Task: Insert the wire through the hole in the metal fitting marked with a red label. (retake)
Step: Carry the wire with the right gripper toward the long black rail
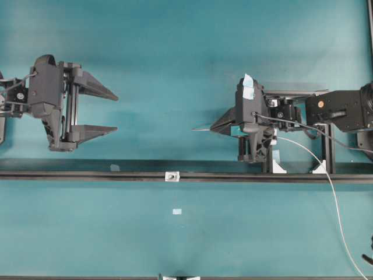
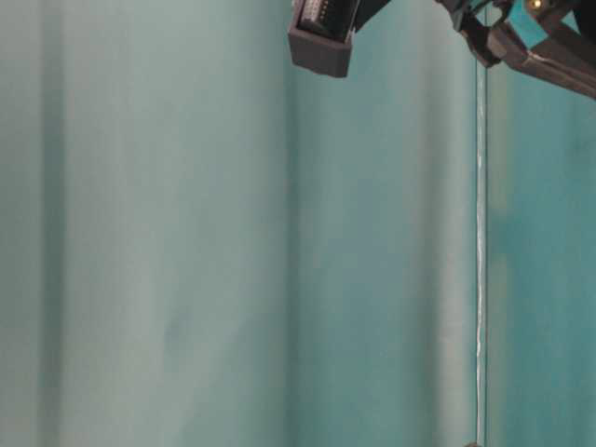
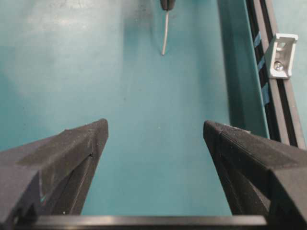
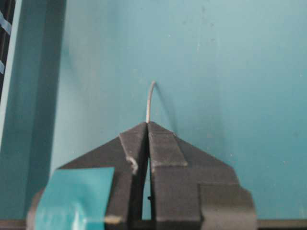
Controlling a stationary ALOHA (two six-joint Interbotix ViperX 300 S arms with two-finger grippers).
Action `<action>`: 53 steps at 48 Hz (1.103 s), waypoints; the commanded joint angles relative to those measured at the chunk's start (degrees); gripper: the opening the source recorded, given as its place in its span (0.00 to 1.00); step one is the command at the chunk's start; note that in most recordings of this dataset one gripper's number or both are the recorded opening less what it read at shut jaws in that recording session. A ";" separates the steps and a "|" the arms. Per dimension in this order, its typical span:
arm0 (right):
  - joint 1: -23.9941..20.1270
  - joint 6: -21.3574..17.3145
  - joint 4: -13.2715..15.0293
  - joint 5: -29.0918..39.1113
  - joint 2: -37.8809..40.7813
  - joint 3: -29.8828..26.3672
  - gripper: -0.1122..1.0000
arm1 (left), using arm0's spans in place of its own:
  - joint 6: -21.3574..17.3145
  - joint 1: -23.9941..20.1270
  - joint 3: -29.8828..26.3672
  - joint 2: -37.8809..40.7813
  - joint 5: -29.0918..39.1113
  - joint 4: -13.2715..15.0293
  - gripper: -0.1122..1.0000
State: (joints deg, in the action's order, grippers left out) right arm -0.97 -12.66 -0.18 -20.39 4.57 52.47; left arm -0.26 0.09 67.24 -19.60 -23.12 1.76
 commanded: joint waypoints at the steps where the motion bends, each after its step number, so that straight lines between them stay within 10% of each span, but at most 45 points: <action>1: 0.18 0.00 -0.18 -0.26 -0.70 -0.97 0.12 | 0.18 -0.18 -0.35 -0.26 -0.44 0.09 0.69; 53: 2.81 0.62 0.26 7.65 -16.00 0.18 0.12 | 0.44 -0.53 -0.79 -0.97 -0.44 0.18 0.69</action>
State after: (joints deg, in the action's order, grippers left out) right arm 1.58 -12.04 -0.09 -11.69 -10.37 52.91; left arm 0.09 -0.18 67.24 -20.04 -23.12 1.76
